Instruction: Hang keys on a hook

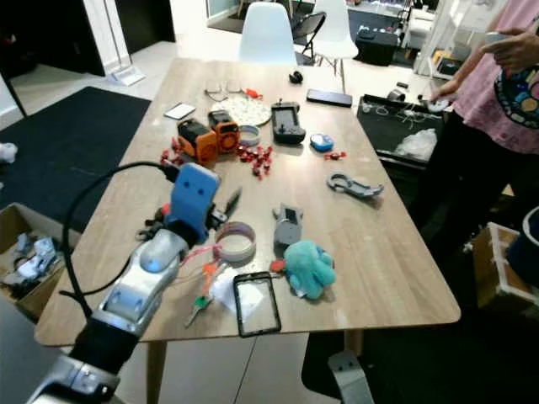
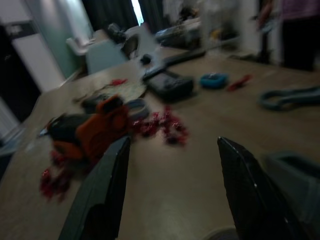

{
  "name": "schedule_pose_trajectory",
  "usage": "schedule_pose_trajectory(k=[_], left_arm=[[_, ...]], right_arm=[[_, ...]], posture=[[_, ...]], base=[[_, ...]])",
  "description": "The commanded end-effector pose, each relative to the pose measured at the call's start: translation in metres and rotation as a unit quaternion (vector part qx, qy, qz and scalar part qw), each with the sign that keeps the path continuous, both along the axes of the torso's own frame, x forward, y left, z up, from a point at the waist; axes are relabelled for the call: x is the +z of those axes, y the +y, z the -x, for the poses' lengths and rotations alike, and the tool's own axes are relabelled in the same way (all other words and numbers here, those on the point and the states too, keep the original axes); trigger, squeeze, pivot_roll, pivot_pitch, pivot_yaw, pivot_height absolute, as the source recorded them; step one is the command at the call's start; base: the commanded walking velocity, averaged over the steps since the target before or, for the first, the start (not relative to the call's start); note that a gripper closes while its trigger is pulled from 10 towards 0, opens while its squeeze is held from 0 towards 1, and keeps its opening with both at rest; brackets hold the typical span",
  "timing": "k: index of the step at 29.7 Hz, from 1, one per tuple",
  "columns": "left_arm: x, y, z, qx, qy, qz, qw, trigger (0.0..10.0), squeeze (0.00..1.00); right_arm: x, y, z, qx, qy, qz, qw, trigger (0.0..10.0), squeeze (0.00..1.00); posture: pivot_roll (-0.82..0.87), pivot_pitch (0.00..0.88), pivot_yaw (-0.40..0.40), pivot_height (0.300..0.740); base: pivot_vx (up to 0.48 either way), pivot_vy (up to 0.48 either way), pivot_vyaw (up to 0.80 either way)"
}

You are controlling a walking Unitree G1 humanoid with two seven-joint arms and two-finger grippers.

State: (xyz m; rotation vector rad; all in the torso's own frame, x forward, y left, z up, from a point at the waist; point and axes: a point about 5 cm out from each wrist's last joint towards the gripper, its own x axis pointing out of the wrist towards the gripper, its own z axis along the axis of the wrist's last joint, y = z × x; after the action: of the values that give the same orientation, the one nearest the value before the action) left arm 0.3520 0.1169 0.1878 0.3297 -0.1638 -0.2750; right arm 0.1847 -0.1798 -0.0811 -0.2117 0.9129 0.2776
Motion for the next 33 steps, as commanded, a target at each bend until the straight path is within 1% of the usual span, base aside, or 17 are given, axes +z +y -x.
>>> schedule_pose_trajectory(k=[1, 2, 4, 7, 8, 9, 11, 15, 17, 18, 19, 20, 21, 22, 23, 25, 33], left_arm=[[-0.014, 0.005, -0.007, 0.033, 0.045, 0.002, 0.998, 10.0, 0.00], [-0.014, 0.005, -0.007, 0.033, 0.045, 0.002, 0.998, 10.0, 0.00], [-0.026, 0.015, -0.015, 0.064, 0.078, -0.009, 0.995, 10.0, 0.00], [-0.032, 0.022, -0.021, 0.093, 0.092, -0.014, 0.991, 10.0, 0.00], [-0.034, 0.027, -0.023, 0.107, 0.097, -0.015, 0.989, 10.0, 0.31], [-0.034, 0.027, -0.023, 0.107, 0.097, -0.015, 0.989, 10.0, 0.31], [-0.035, 0.037, -0.026, 0.130, 0.105, -0.013, 0.986, 10.0, 1.00], [-0.035, 0.048, -0.030, 0.153, 0.110, -0.003, 0.982, 10.0, 1.00], [-0.034, 0.058, -0.033, 0.174, 0.116, 0.017, 0.978, 10.0, 1.00], [-0.033, 0.063, -0.034, 0.179, 0.123, 0.040, 0.975, 10.0, 0.53], [-0.033, 0.066, -0.034, 0.176, 0.128, 0.060, 0.974, 10.0, 0.12], [-0.032, 0.067, -0.035, 0.170, 0.131, 0.076, 0.974, 10.0, 0.04], [-0.032, 0.067, -0.035, 0.170, 0.131, 0.076, 0.974, 10.0, 0.04], [-0.032, 0.066, -0.035, 0.144, 0.141, 0.104, 0.974, 10.0, 0.00], [-0.033, 0.065, -0.034, 0.124, 0.147, 0.117, 0.974, 10.0, 0.00], [-0.035, 0.066, -0.033, 0.103, 0.158, 0.124, 0.974, 10.0, 0.00], [-0.043, 0.077, -0.030, 0.098, 0.178, 0.135, 0.970, 10.0, 0.00]], right_arm=[[-0.003, -0.003, 0.006, -0.012, 0.009, 0.002, 1.000, 10.0, 0.00], [-0.003, -0.003, 0.006, -0.012, 0.009, 0.002, 1.000, 10.0, 0.00], [-0.004, -0.003, 0.008, -0.012, 0.010, 0.001, 1.000, 10.0, 0.00], [-0.004, -0.003, 0.009, -0.014, 0.011, 0.000, 1.000, 10.0, 0.00], [-0.004, -0.003, 0.009, -0.015, 0.011, 0.000, 1.000, 10.0, 0.00], [-0.004, -0.003, 0.009, -0.015, 0.011, 0.000, 1.000, 10.0, 0.00], [-0.004, -0.003, 0.009, -0.016, 0.011, 0.000, 1.000, 10.0, 0.00], [-0.004, -0.003, 0.010, -0.016, 0.011, 0.000, 1.000, 10.0, 0.00], [-0.005, -0.003, 0.010, -0.017, 0.011, 0.000, 1.000, 10.0, 0.00], [-0.005, -0.003, 0.011, -0.017, 0.011, 0.000, 1.000, 10.0, 0.00], [-0.005, -0.004, 0.011, -0.017, 0.012, 0.000, 1.000, 10.0, 0.00], [-0.005, -0.004, 0.011, -0.016, 0.012, 0.001, 1.000, 10.0, 0.00], [-0.005, -0.004, 0.011, -0.016, 0.012, 0.001, 1.000, 10.0, 0.00], [-0.005, -0.004, 0.012, -0.016, 0.012, 0.001, 1.000, 10.0, 0.00], [-0.005, -0.004, 0.012, -0.016, 0.012, 0.001, 1.000, 10.0, 0.00], [-0.005, -0.004, 0.012, -0.015, 0.012, 0.001, 1.000, 10.0, 0.00], [-0.004, -0.005, 0.010, -0.013, 0.011, 0.003, 1.000, 10.0, 0.00]], posture=[[0.06, 0.071, -0.065, 0.740], [0.06, 0.071, -0.065, 0.740], [0.05, 0.074, -0.059, 0.740], [0.05, 0.075, -0.057, 0.740], [0.05, 0.076, -0.055, 0.740], [0.05, 0.076, -0.055, 0.740], [0.05, 0.077, -0.051, 0.740], [0.05, 0.076, -0.049, 0.740], [0.05, 0.073, -0.049, 0.740], [0.05, 0.072, -0.052, 0.740], [0.05, 0.072, -0.052, 0.740], [0.05, 0.072, -0.052, 0.740], [0.05, 0.072, -0.052, 0.740], [0.05, 0.070, -0.055, 0.740], [0.05, 0.070, -0.056, 0.740], [0.05, 0.070, -0.058, 0.740], [0.05, 0.071, -0.061, 0.740]], base=[[0.000, 0.000, 0.00], [0.000, 0.000, 0.00], [0.000, 0.000, 0.00], [0.000, 0.000, 0.00], [0.000, 0.000, 0.00], [0.000, 0.000, 0.00], [0.000, 0.000, 0.00], [0.000, 0.000, 0.00], [0.000, 0.000, 0.00], [0.000, 0.000, 0.00], [0.000, 0.000, 0.00], [0.000, 0.000, 0.00], [0.000, 0.000, 0.00], [0.000, 0.000, 0.00], [0.000, 0.000, 0.00], [0.000, 0.000, 0.00], [0.000, 0.000, 0.00]])
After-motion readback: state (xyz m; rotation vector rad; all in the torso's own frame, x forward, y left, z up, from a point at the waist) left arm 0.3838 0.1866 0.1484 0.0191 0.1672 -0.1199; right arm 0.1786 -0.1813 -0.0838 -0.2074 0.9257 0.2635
